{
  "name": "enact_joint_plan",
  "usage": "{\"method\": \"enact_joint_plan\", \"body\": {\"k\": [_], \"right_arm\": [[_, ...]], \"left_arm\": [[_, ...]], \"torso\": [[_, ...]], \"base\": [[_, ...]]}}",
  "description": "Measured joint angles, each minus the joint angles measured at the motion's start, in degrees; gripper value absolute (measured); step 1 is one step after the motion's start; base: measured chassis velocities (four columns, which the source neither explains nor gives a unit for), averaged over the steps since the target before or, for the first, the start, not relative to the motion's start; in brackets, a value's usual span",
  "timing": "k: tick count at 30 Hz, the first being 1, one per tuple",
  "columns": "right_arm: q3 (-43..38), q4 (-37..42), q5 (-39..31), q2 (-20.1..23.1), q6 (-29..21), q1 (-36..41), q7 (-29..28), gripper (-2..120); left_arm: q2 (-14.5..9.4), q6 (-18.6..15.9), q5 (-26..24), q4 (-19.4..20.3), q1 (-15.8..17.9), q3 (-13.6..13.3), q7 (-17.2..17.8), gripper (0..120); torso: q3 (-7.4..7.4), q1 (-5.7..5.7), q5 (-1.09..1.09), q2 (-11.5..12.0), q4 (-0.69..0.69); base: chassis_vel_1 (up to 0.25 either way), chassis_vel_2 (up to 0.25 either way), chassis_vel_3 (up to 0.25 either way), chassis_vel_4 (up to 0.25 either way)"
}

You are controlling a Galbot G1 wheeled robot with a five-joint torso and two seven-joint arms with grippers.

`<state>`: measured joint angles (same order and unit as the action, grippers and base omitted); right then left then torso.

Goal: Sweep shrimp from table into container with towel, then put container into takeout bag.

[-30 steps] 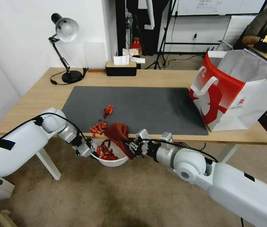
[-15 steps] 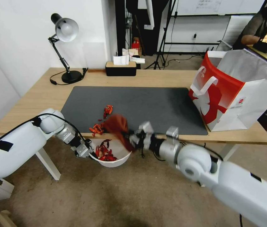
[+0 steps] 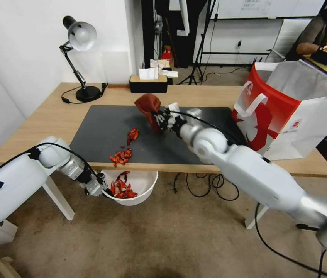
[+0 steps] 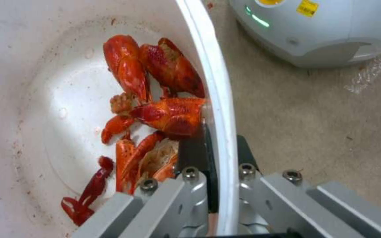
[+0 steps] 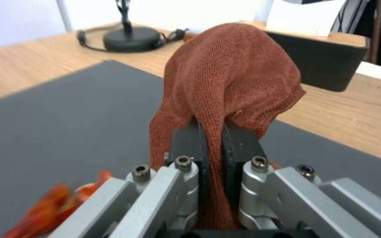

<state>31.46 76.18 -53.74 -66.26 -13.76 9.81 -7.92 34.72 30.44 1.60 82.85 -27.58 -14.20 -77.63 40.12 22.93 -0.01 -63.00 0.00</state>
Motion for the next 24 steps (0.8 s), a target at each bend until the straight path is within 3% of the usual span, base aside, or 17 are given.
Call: {"method": "enact_joint_plan", "body": {"k": [8, 13, 18, 24], "right_arm": [[5.12, -17.17, 0.22, -7.19, -2.29, -7.1, 5.32, 5], [5.93, -23.39, -1.21, -11.51, -3.7, -9.06, 7.95, 5], [6.48, -23.56, -2.09, -12.86, -4.11, -8.72, 8.89, 5], [8.89, -18.61, -2.67, -10.21, -4.51, -7.02, 8.9, 5]], "left_arm": [[-0.85, 0.95, -0.14, -0.11, -1.07, 1.45, -0.11, 0], [-1.15, 1.26, -0.35, 0.09, -1.29, 1.7, -0.12, 0], [-1.17, 1.28, -0.89, 0.47, -1.15, 1.71, -0.13, 0], [-0.58, 1.28, -1.0, 0.14, -0.8, 1.65, -0.15, 0]], "torso": [[0.0, -0.01, 0.0, -0.01, -0.02], [0.0, -0.01, 0.0, -0.01, 0.01], [-0.01, -0.02, 0.0, -0.02, 0.03], [-0.02, -0.02, 0.01, -0.03, -0.02]], "base": [[0.0, 0.0, 0.0, 0.0], [0.0, 0.0, 0.0, 0.0], [0.0, 0.0, 0.0, 0.0], [0.0, 0.0, 0.0, 0.0]]}}
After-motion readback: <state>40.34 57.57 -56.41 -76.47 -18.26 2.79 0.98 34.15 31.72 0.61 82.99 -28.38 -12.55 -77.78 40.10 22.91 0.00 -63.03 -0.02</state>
